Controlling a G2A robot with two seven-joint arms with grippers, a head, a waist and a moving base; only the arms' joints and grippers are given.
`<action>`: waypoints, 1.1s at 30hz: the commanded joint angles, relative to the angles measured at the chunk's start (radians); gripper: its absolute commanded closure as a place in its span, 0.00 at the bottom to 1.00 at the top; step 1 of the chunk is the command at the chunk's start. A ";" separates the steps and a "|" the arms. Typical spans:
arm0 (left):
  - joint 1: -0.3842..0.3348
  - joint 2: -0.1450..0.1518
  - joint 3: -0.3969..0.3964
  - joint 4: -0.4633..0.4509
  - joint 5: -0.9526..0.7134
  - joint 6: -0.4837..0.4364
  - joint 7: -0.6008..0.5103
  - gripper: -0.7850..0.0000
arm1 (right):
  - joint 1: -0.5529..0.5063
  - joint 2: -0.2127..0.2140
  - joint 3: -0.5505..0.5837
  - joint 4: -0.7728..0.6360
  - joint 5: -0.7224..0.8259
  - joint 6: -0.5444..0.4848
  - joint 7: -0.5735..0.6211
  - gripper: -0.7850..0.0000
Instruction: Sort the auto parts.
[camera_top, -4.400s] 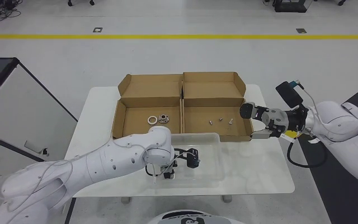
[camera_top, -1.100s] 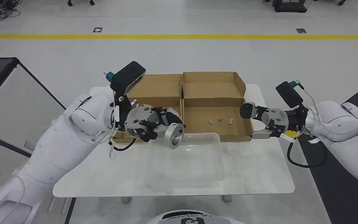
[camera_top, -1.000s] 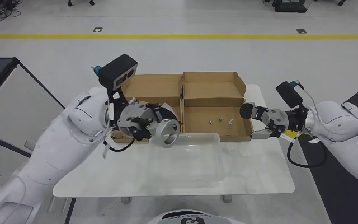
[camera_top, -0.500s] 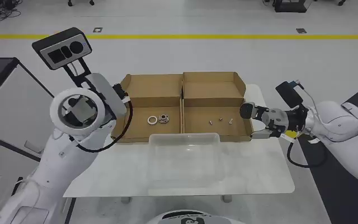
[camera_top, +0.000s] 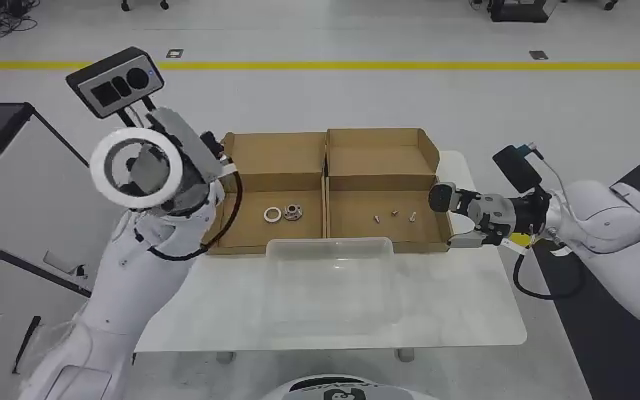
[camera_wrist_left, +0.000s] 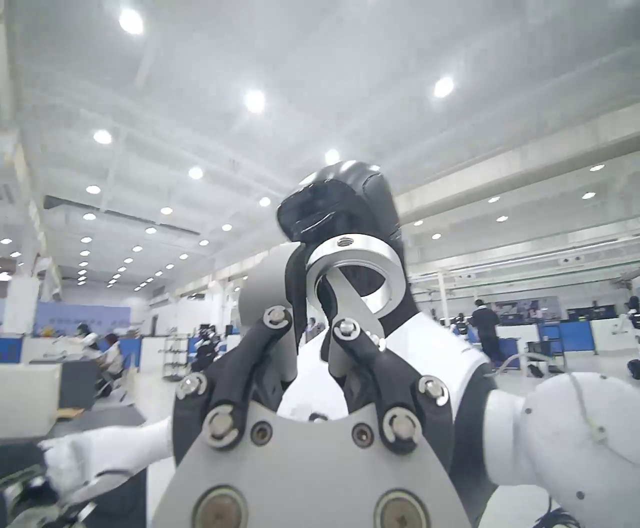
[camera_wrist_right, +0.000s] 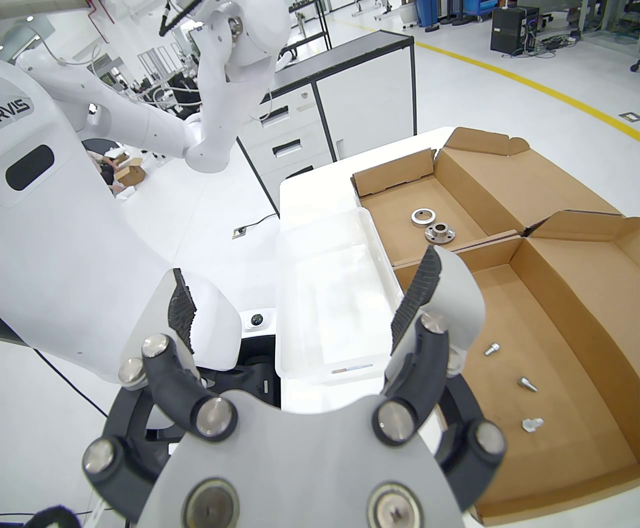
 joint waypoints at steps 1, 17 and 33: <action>0.002 0.004 -0.005 0.042 0.103 0.004 -0.004 1.00 | 0.000 -0.001 0.000 0.000 -0.001 0.000 0.000 0.00; 0.009 0.020 -0.002 0.040 0.109 -0.001 0.002 1.00 | 0.000 -0.001 0.000 0.000 -0.001 0.000 0.000 0.00; 0.005 0.017 -0.036 0.096 0.284 0.067 -0.066 1.00 | 0.000 -0.001 0.000 0.000 -0.001 0.000 0.000 0.00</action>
